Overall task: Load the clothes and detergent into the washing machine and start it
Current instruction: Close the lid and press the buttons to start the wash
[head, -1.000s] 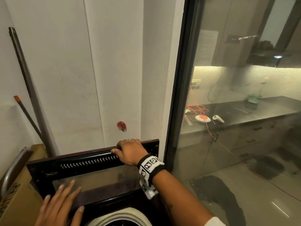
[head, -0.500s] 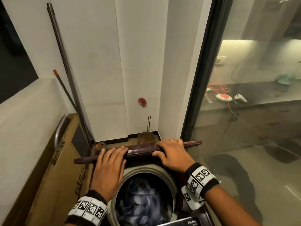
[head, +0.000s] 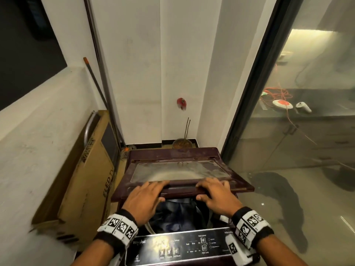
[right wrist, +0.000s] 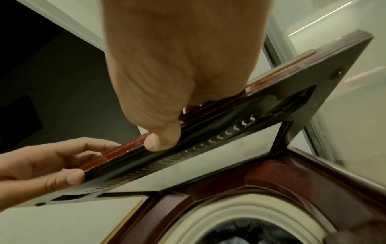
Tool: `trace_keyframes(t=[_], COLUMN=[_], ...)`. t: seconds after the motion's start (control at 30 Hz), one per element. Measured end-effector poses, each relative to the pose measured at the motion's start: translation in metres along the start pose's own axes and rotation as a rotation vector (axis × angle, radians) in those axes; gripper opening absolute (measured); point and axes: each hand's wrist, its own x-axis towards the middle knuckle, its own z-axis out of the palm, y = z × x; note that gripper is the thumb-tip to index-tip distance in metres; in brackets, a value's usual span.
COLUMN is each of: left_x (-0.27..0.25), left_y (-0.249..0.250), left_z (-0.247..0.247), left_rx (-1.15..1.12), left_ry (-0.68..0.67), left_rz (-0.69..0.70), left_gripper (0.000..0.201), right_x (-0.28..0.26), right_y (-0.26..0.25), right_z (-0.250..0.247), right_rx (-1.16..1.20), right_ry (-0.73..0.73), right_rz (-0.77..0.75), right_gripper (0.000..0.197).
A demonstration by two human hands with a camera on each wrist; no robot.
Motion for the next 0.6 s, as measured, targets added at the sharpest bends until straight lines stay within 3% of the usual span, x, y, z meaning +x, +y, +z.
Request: trace_keyframes(t=[0.13,0.3,0.43,0.6], left_x=[-0.015,-0.026,-0.037,-0.046], left_y=[0.007,0.007,0.008,0.013], left_z=[0.026,0.054,0.083,0.099], left_rx=[-0.014,-0.175,-0.239,-0.211], left_ry=[-0.083,-0.222,-0.292,-0.331], left_rz=[-0.033,-0.192,-0.276,-0.269], left_gripper=[0.065,0.079,0.072,0.067], right_x=[-0.014,-0.028,-0.029,-0.025], right_y=[0.006,0.013,0.021,0.027], right_z=[0.030,0.072,0.104,0.130], right_rx=[0.019,0.023,0.007,-0.018], right_ry=[-0.068,-0.119,-0.166,-0.212], right_rz=[0.018,0.043,0.082,0.116], right_gripper=[0.042,0.044,0.045,0.045])
